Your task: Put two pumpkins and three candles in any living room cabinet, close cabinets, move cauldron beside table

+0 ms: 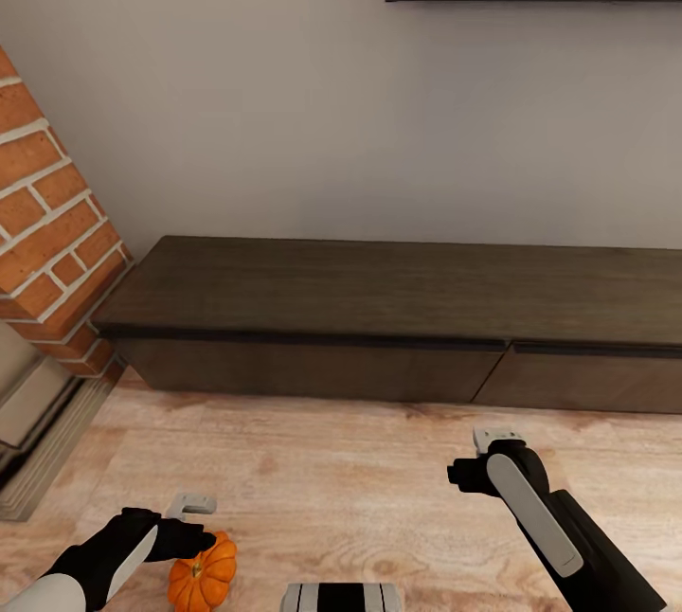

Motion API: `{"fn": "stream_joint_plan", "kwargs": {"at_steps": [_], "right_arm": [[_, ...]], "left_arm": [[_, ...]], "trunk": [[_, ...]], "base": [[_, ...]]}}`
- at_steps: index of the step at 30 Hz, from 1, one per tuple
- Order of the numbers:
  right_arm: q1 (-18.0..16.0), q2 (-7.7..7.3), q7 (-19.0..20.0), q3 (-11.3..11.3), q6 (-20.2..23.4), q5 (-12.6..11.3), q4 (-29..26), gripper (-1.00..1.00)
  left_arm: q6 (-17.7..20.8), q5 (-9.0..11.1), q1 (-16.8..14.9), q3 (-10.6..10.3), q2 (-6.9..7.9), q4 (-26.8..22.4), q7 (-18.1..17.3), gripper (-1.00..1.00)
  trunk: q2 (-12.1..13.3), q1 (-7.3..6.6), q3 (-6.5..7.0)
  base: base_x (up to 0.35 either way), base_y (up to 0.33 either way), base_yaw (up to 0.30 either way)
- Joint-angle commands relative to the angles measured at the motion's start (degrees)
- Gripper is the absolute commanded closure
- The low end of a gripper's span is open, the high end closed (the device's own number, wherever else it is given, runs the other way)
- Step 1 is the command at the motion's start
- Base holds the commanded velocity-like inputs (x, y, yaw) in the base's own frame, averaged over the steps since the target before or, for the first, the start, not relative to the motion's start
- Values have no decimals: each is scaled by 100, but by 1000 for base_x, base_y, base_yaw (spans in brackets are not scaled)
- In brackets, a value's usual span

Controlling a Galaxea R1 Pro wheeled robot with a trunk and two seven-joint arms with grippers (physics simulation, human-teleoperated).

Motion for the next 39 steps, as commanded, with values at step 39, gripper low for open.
{"fn": "stream_joint_plan", "kwargs": {"at_steps": [39], "right_arm": [[-12, -170, -60, 9, 23, -104, -277, -100]], "left_arm": [[28, 41, -2, -27, 6, -9, -4, -100]], "trunk": [[-7, 9, -93]], "base": [[0, 0, 0]]}}
